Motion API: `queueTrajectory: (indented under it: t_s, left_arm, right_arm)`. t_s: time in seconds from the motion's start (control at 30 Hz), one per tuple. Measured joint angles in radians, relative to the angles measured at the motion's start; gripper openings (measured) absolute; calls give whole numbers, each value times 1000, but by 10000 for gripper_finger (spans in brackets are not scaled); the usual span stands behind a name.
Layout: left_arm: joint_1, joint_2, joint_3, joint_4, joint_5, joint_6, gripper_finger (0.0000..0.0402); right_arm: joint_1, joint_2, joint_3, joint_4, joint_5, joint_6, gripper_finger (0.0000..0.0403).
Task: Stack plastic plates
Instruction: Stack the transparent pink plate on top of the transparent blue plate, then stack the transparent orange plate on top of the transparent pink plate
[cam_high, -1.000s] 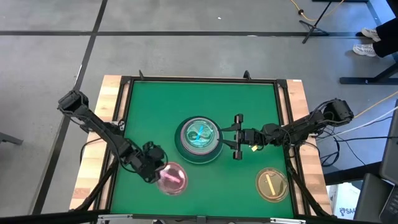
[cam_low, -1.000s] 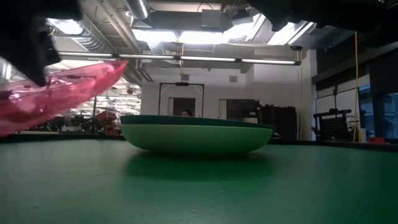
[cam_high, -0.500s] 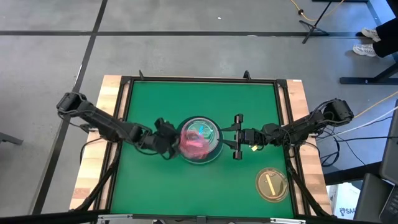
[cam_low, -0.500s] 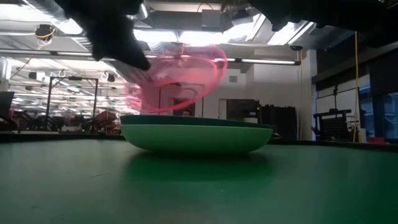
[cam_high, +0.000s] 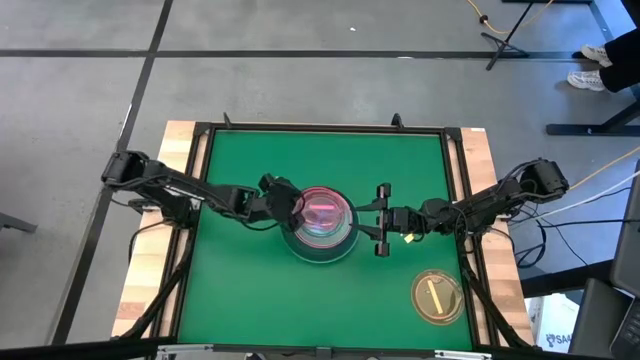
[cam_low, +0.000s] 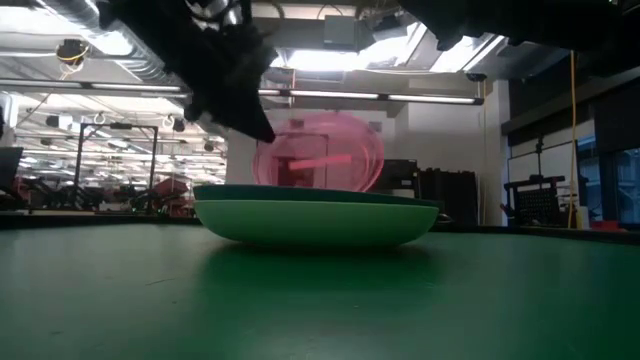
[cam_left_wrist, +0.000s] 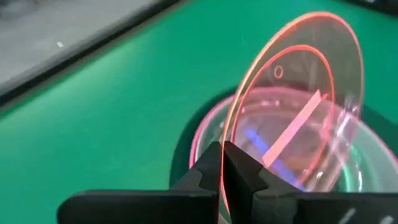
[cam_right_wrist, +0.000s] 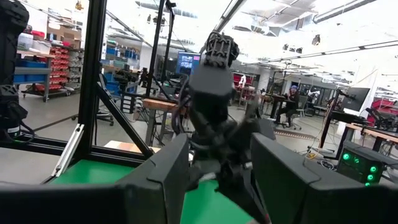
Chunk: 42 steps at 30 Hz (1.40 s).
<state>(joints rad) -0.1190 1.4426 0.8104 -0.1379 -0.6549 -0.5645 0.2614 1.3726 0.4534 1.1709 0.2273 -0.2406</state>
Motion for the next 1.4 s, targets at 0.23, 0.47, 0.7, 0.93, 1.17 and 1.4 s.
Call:
queueTrajectory:
  t_s: [0.23, 0.47, 0.7, 0.93, 1.17, 1.4]
  left_arm:
    - [21, 30, 0, 15, 52, -1, 31]
    - [11, 20, -1, 13, 99, 29, 78]
    - [-139, -24, -1, 16, 8, 132, 88]
    - [-336, -24, -107, 149, -154, 134, 88]
    - [-425, -24, -312, 564, 30, 141, 89]
    - [-497, -24, -452, 841, 65, 140, 89]
  right_arm:
    - [0, 0, 0, -2, 0, 0, 170]
    - [0, 0, 0, -24, 0, 0, 170]
    - [0, 0, 0, -30, 25, -2, 170]
    - [0, 0, 0, -109, 26, 3, 170]
    - [0, 0, 23, -150, 27, 86, 170]
    - [1, -22, 135, -648, -38, 271, 170]
